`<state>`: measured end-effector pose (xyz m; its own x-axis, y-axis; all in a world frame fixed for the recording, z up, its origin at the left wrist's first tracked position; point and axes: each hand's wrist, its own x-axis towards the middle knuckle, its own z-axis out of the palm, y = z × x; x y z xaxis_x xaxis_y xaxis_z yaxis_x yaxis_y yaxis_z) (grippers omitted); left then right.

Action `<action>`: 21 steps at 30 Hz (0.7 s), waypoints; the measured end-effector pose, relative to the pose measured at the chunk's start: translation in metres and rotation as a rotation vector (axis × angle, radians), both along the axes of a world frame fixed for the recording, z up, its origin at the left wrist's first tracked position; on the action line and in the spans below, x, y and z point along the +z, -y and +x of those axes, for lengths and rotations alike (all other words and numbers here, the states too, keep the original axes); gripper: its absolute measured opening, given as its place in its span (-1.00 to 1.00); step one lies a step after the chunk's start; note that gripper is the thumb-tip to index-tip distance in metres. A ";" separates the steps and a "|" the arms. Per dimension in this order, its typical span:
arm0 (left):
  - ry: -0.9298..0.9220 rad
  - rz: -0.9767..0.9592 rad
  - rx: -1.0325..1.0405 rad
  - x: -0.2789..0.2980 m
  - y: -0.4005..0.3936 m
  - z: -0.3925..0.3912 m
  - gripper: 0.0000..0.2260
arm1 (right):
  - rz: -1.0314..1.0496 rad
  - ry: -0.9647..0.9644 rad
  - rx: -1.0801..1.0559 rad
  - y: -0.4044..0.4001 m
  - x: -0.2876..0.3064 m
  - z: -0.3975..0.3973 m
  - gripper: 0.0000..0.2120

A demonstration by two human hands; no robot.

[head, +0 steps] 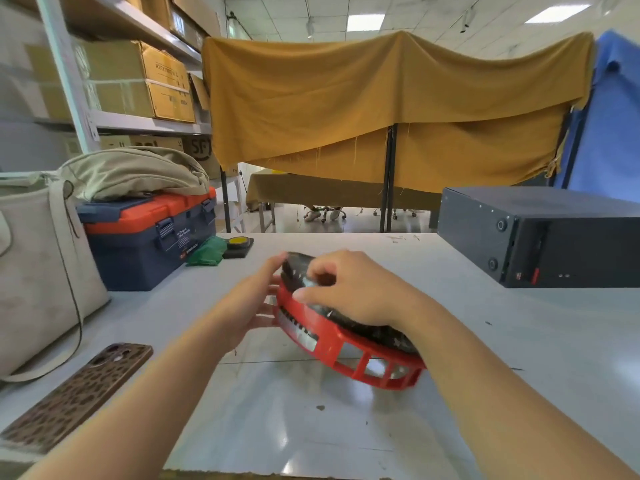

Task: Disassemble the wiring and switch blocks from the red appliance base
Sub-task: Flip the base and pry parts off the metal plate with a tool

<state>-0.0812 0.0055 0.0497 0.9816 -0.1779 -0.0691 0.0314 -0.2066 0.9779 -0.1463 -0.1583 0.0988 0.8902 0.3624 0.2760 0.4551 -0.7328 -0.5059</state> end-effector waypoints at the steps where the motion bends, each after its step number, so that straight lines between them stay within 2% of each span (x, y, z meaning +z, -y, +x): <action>1: -0.002 0.030 -0.014 0.000 -0.002 0.002 -0.50 | -0.009 -0.042 0.030 -0.005 -0.003 0.002 -0.71; 6: -0.054 0.058 -0.057 -0.015 -0.014 0.011 -0.63 | 0.071 -0.218 0.073 -0.005 -0.022 0.015 -0.69; 10: -0.100 0.008 0.005 -0.031 -0.016 0.015 -0.71 | 0.179 -0.129 -0.122 0.025 -0.039 0.030 -0.87; 13: -0.100 0.005 0.073 -0.044 -0.014 0.018 -0.76 | 0.098 -0.069 -0.328 0.054 -0.054 0.038 -0.78; 16: -0.054 0.094 0.053 -0.051 -0.012 0.021 -0.84 | -0.078 -0.135 -0.423 0.074 -0.067 0.044 -0.63; 18: -0.032 0.156 0.054 -0.050 -0.012 0.028 -0.83 | -0.128 -0.135 -0.438 0.080 -0.073 0.046 -0.62; 21: 0.014 0.311 0.027 -0.045 -0.012 0.038 -0.88 | 0.051 -0.006 -0.469 0.088 -0.076 0.048 -0.74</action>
